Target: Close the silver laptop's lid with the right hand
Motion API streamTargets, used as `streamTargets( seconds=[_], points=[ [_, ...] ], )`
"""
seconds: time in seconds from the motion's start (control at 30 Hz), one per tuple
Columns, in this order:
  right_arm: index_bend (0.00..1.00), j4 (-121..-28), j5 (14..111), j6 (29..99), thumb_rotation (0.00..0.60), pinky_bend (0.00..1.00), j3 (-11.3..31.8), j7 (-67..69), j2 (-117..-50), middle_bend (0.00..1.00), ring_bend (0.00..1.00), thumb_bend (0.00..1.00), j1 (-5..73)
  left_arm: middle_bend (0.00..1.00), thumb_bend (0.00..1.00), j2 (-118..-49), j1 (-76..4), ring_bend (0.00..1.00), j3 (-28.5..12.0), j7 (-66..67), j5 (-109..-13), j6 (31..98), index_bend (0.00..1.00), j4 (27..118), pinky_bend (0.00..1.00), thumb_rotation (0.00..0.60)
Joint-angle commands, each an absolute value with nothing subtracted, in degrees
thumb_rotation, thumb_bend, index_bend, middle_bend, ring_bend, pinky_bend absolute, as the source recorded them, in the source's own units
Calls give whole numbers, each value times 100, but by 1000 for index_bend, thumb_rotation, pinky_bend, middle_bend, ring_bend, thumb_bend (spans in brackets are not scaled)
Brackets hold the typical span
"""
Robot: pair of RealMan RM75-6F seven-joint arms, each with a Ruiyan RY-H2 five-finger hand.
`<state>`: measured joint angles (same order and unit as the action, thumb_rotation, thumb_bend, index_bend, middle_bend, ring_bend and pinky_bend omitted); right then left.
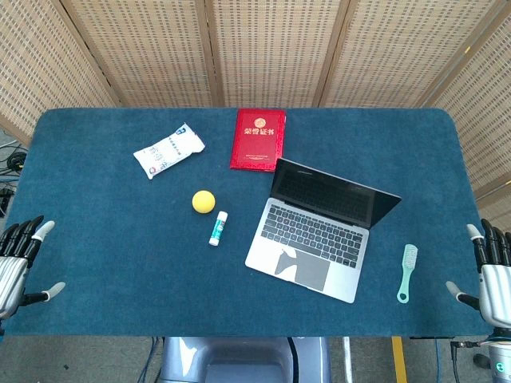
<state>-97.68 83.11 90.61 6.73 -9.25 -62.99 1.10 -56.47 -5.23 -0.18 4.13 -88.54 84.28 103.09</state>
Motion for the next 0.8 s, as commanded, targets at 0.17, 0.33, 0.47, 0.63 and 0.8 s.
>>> streamTargets(
  seconds=[0.17, 0.33, 0.47, 0.63, 0.8],
  points=[
    [0, -9770, 8351, 9072, 600, 0, 644, -923, -6288, 0, 0, 0, 93, 0, 0, -5657, -522, 0, -14, 400, -8870, 8429, 0, 10310, 0, 600],
    [0, -9788, 8310, 8977, 600, 0, 631, -853, -6265, 0, 0, 54, 113, 0, 0, -5671, -517, 0, -13, 430, -8907, 8456, 0, 10308, 0, 600],
    [0, -9951, 8168, 8735, 600, 0, 666, -745, -6200, 0, 0, 259, 207, 0, 0, -5693, -547, 0, -46, 473, -8829, 8400, 0, 10304, 0, 600],
    [0, -10136, 7866, 8203, 600, 0, 962, -769, -5918, 0, 0, 539, 598, 0, 0, -5708, -572, 0, -94, 513, -8688, 8339, 0, 10332, 0, 600],
    [6, -10492, 7330, 7518, 600, 2, 1479, -597, -5364, 4, 0, 888, 1123, 0, 0, -5727, -607, 0, -130, 591, -8579, 8268, 0, 10356, 0, 600]
  ],
)
